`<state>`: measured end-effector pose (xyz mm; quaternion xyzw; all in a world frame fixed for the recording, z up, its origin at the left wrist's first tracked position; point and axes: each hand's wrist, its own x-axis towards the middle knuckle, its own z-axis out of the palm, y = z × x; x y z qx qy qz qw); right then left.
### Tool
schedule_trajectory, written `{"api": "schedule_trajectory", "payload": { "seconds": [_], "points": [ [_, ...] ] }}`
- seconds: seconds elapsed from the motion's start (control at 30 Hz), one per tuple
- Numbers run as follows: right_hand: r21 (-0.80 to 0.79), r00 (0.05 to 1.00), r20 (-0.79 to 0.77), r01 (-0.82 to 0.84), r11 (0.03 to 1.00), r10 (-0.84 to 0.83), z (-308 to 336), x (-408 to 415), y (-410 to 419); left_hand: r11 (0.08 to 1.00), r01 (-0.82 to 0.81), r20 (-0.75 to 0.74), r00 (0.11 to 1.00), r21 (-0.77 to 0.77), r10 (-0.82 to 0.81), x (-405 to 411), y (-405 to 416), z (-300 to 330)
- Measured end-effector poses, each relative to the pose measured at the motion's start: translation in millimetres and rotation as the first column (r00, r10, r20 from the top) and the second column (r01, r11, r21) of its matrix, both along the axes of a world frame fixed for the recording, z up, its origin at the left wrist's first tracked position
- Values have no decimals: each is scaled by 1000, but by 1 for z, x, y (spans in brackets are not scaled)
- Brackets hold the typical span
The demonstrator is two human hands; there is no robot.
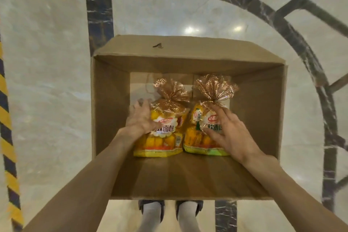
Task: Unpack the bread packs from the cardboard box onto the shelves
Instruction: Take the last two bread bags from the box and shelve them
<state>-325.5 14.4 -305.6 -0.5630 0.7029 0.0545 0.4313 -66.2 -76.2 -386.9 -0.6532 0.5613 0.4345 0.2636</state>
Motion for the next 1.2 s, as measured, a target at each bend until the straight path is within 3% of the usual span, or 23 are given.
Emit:
{"api": "schedule_trajectory", "payload": {
  "seconds": [0.17, 0.33, 0.43, 0.6, 0.73, 0.83, 0.97, 1.2],
  "points": [
    [103, 982, 23, 182, 978, -186, 21, -9, -7, 992, -68, -139, 989, -109, 53, 13, 20, 50],
    [253, 874, 46, 459, 852, -485, -6, -9, -15, 953, -256, -284, 937, -160, 204, 27, 36, 90],
    [302, 873, -59, 477, 825, -483, -40, -5, -16, 920, -356, -340, 895, -161, 287, 32, 37, 94],
    [292, 812, -190, 584, 757, -552, -82, -1, -8, 917, -357, -366, 889, -178, 275, 33, 40, 84],
    [283, 851, -272, 516, 808, -449, -85, -2, -4, 927, -313, -336, 913, -206, 234, 32, 38, 77],
    [260, 882, -246, 459, 849, -402, -77, -2, -4, 932, -297, -321, 921, -208, 221, 30, 33, 78],
    [297, 863, -77, 498, 815, -499, -51, -1, 1, 945, -264, -318, 928, -191, 195, 28, 24, 95],
    [219, 820, 86, 539, 814, -566, 48, -21, -1, 937, -318, -380, 893, -148, 243, 31, 1, 171]
  ]
}}
